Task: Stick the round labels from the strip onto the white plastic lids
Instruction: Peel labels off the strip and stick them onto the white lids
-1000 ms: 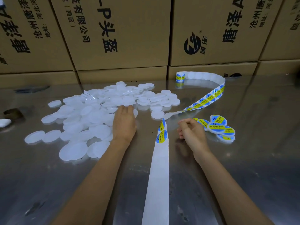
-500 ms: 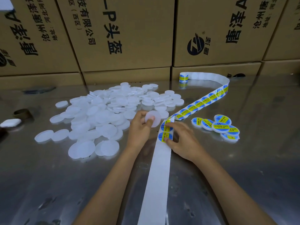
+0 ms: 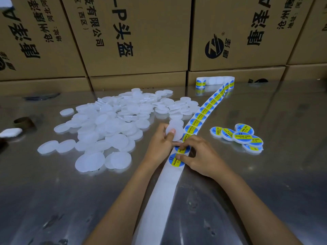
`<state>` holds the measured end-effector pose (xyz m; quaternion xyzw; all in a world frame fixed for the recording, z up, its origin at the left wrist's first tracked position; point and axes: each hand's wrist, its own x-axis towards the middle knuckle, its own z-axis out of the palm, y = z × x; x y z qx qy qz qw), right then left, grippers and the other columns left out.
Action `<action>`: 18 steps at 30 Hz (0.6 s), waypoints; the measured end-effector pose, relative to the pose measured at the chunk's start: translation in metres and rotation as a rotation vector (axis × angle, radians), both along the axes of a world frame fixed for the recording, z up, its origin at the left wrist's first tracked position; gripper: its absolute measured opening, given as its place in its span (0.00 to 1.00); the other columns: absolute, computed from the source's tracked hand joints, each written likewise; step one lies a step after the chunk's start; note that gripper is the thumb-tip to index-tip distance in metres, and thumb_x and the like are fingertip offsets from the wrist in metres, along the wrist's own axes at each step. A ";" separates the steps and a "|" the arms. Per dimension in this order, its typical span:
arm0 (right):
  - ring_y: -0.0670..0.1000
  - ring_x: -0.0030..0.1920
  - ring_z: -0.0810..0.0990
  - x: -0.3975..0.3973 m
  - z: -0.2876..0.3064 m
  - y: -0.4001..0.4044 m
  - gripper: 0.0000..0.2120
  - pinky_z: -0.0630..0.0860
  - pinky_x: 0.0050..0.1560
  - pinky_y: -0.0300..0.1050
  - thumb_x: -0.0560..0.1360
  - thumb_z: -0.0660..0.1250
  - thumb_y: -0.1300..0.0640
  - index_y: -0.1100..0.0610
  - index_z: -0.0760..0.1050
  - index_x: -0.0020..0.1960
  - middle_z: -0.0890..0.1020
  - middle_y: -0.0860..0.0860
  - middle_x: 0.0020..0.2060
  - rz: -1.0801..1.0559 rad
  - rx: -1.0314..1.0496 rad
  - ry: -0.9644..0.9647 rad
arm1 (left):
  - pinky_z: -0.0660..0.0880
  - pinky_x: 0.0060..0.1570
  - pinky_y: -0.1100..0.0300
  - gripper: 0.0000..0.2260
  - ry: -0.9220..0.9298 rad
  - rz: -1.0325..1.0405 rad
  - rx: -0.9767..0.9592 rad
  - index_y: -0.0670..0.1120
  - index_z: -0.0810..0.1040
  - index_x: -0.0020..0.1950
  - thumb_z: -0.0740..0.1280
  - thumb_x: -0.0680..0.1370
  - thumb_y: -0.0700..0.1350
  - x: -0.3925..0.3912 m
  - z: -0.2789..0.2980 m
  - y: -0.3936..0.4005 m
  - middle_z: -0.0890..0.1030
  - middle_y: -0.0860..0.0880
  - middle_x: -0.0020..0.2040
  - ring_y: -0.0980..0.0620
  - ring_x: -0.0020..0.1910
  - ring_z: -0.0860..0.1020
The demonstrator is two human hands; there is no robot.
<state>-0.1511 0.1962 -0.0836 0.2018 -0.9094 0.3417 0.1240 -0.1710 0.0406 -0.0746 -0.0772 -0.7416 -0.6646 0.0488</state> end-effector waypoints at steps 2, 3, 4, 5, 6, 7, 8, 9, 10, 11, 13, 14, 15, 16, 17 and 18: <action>0.46 0.50 0.73 0.000 0.001 0.000 0.10 0.71 0.54 0.42 0.71 0.77 0.52 0.55 0.81 0.49 0.74 0.43 0.44 -0.005 -0.012 -0.014 | 0.80 0.45 0.62 0.04 -0.005 0.003 -0.014 0.45 0.70 0.56 0.57 0.86 0.43 -0.001 -0.001 -0.002 0.84 0.44 0.51 0.49 0.43 0.87; 0.46 0.50 0.74 0.000 0.001 0.000 0.10 0.70 0.53 0.41 0.71 0.77 0.53 0.55 0.81 0.49 0.75 0.43 0.44 -0.009 -0.020 -0.021 | 0.81 0.45 0.61 0.05 -0.008 0.004 -0.023 0.44 0.70 0.57 0.57 0.86 0.43 -0.002 -0.001 -0.003 0.84 0.43 0.52 0.48 0.43 0.87; 0.47 0.50 0.74 0.000 0.001 -0.001 0.10 0.70 0.52 0.40 0.71 0.77 0.54 0.56 0.81 0.49 0.75 0.44 0.45 -0.012 -0.028 -0.026 | 0.81 0.46 0.60 0.05 -0.012 0.005 -0.030 0.44 0.70 0.57 0.57 0.86 0.43 -0.003 -0.002 -0.003 0.84 0.42 0.53 0.48 0.43 0.87; 0.47 0.49 0.74 0.000 0.001 -0.001 0.10 0.70 0.51 0.40 0.71 0.77 0.54 0.56 0.81 0.49 0.75 0.45 0.44 -0.012 -0.036 -0.029 | 0.81 0.47 0.58 0.04 -0.016 0.007 -0.034 0.44 0.70 0.57 0.57 0.86 0.43 -0.003 -0.002 -0.003 0.84 0.42 0.54 0.48 0.43 0.86; 0.47 0.49 0.74 0.001 0.001 -0.001 0.10 0.70 0.51 0.40 0.71 0.77 0.55 0.57 0.81 0.48 0.75 0.45 0.44 -0.011 -0.046 -0.031 | 0.81 0.49 0.56 0.04 -0.021 0.008 -0.031 0.45 0.70 0.55 0.57 0.86 0.43 -0.003 -0.003 -0.003 0.84 0.42 0.54 0.47 0.44 0.86; 0.48 0.49 0.74 0.001 0.002 -0.001 0.09 0.70 0.52 0.40 0.71 0.77 0.55 0.57 0.81 0.48 0.75 0.45 0.44 -0.010 -0.055 -0.034 | 0.81 0.50 0.54 0.04 -0.027 0.006 -0.023 0.46 0.70 0.54 0.57 0.85 0.43 -0.003 -0.003 -0.003 0.83 0.42 0.54 0.47 0.44 0.86; 0.48 0.49 0.74 0.001 0.002 -0.002 0.09 0.71 0.52 0.41 0.70 0.77 0.56 0.58 0.81 0.48 0.76 0.46 0.44 -0.009 -0.061 -0.036 | 0.82 0.51 0.52 0.04 -0.035 0.003 -0.017 0.47 0.70 0.53 0.57 0.85 0.43 -0.003 -0.003 -0.003 0.83 0.43 0.53 0.47 0.45 0.86; 0.48 0.50 0.74 0.002 0.003 -0.002 0.09 0.71 0.53 0.42 0.70 0.77 0.56 0.57 0.82 0.47 0.76 0.46 0.44 -0.009 -0.064 -0.038 | 0.82 0.51 0.52 0.04 -0.043 -0.001 -0.017 0.48 0.70 0.52 0.57 0.86 0.44 -0.002 -0.002 -0.003 0.83 0.44 0.53 0.47 0.45 0.86; 0.49 0.50 0.75 0.002 0.003 -0.001 0.09 0.71 0.53 0.43 0.70 0.77 0.56 0.57 0.82 0.47 0.77 0.46 0.45 -0.009 -0.065 -0.040 | 0.82 0.51 0.53 0.05 -0.049 -0.005 -0.022 0.48 0.70 0.52 0.57 0.86 0.44 -0.002 -0.002 -0.003 0.83 0.44 0.53 0.48 0.46 0.86; 0.49 0.50 0.75 0.002 0.003 -0.002 0.08 0.72 0.54 0.44 0.70 0.77 0.56 0.57 0.82 0.47 0.77 0.47 0.45 -0.008 -0.066 -0.040 | 0.82 0.51 0.53 0.05 -0.054 -0.009 -0.026 0.49 0.70 0.51 0.57 0.86 0.44 -0.001 -0.002 -0.003 0.83 0.45 0.53 0.49 0.46 0.86; 0.49 0.51 0.76 0.003 0.003 -0.002 0.08 0.72 0.54 0.44 0.70 0.77 0.56 0.56 0.82 0.46 0.78 0.47 0.46 -0.014 -0.067 -0.040 | 0.82 0.49 0.56 0.05 -0.055 -0.009 -0.026 0.49 0.70 0.51 0.57 0.86 0.44 0.000 -0.001 -0.003 0.83 0.45 0.53 0.50 0.45 0.86; 0.49 0.51 0.76 0.003 0.003 -0.003 0.07 0.72 0.54 0.44 0.71 0.77 0.56 0.56 0.82 0.46 0.78 0.47 0.46 -0.021 -0.065 -0.039 | 0.82 0.47 0.59 0.05 -0.054 -0.008 -0.018 0.49 0.70 0.51 0.57 0.86 0.44 0.000 -0.001 -0.003 0.83 0.46 0.53 0.51 0.44 0.86; 0.49 0.50 0.75 0.002 0.002 -0.003 0.07 0.72 0.53 0.43 0.71 0.77 0.55 0.55 0.82 0.46 0.77 0.46 0.46 -0.028 -0.062 -0.037 | 0.81 0.44 0.62 0.05 -0.053 -0.005 -0.003 0.49 0.70 0.51 0.57 0.86 0.44 0.000 0.000 -0.003 0.83 0.46 0.52 0.51 0.44 0.86; 0.48 0.49 0.75 0.002 0.002 -0.003 0.07 0.71 0.52 0.42 0.70 0.77 0.55 0.55 0.82 0.46 0.77 0.45 0.45 -0.034 -0.060 -0.033 | 0.81 0.41 0.64 0.05 -0.051 -0.003 0.009 0.49 0.70 0.51 0.57 0.86 0.44 0.001 0.001 -0.003 0.84 0.46 0.51 0.51 0.43 0.86; 0.47 0.48 0.74 0.002 0.001 -0.003 0.07 0.70 0.50 0.40 0.70 0.77 0.55 0.54 0.82 0.46 0.76 0.43 0.44 -0.040 -0.056 -0.030 | 0.80 0.40 0.64 0.05 -0.044 0.002 0.010 0.49 0.70 0.51 0.57 0.86 0.44 0.001 0.002 -0.004 0.84 0.45 0.51 0.51 0.43 0.86; 0.45 0.47 0.73 0.001 0.001 -0.003 0.07 0.69 0.48 0.37 0.71 0.77 0.54 0.54 0.82 0.46 0.75 0.42 0.43 -0.046 -0.049 -0.026 | 0.81 0.40 0.64 0.05 -0.037 0.006 0.000 0.49 0.70 0.51 0.57 0.86 0.44 0.002 0.003 -0.004 0.84 0.44 0.51 0.50 0.42 0.86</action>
